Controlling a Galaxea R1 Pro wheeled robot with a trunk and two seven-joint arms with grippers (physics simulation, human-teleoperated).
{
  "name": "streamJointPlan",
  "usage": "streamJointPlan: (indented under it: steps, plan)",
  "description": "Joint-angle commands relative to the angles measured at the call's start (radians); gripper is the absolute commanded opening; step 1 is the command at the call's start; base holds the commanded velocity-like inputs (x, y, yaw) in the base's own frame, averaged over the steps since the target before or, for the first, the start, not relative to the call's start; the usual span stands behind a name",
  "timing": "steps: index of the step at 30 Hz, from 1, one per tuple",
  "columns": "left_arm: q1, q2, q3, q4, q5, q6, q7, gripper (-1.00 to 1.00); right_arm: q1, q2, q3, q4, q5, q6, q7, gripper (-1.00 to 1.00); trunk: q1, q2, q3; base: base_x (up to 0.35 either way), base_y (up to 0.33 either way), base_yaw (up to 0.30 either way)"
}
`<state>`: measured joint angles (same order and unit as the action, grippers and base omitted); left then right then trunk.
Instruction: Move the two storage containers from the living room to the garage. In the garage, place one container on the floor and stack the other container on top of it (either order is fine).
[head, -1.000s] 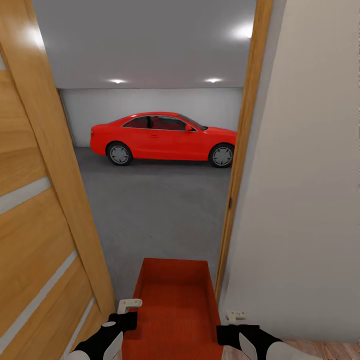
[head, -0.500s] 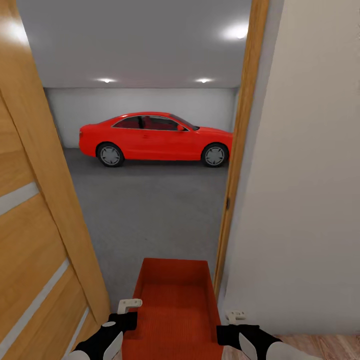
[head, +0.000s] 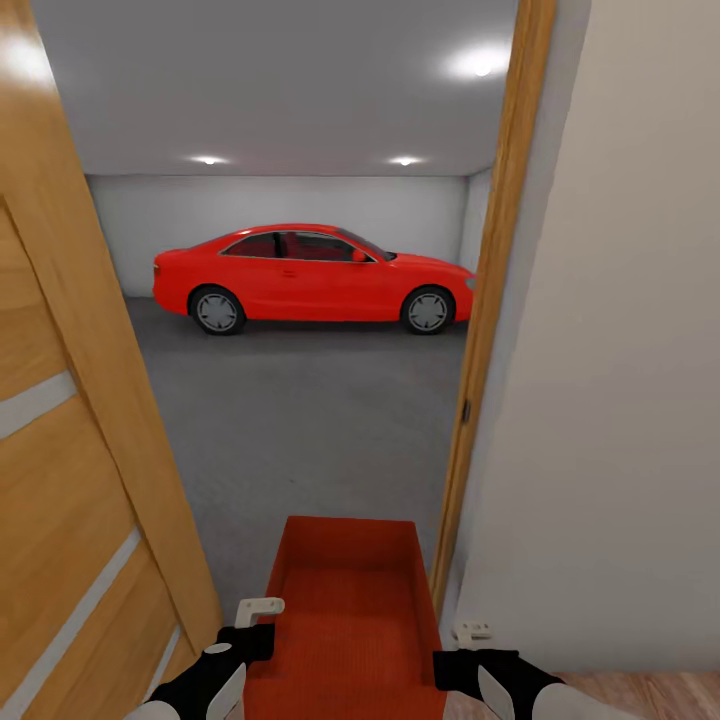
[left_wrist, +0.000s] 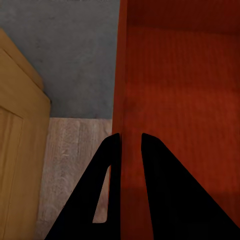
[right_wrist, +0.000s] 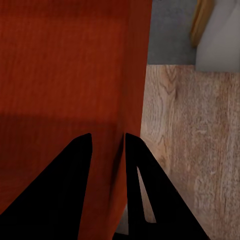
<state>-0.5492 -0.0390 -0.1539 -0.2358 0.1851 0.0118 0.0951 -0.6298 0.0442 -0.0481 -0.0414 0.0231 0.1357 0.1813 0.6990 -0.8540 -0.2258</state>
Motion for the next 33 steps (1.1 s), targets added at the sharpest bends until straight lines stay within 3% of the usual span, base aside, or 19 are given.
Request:
streamJointPlan:
  steps: [1, 33]
  plan:
    - [0.000, 0.001, -0.030, 0.003, 0.024, 0.002, -0.024, -1.00, -0.001, -0.030, -0.013, -0.058, 0.003, -0.021, 0.004, -1.00, 0.000, -0.001, -0.001, 0.038, 0.066, -0.001]
    - [0.000, 0.001, -0.030, 0.003, 0.024, -0.007, -0.024, -1.00, -0.001, -0.029, -0.013, -0.058, 0.003, -0.021, 0.004, -1.00, 0.000, -0.001, -0.001, 0.087, 0.059, 0.000]
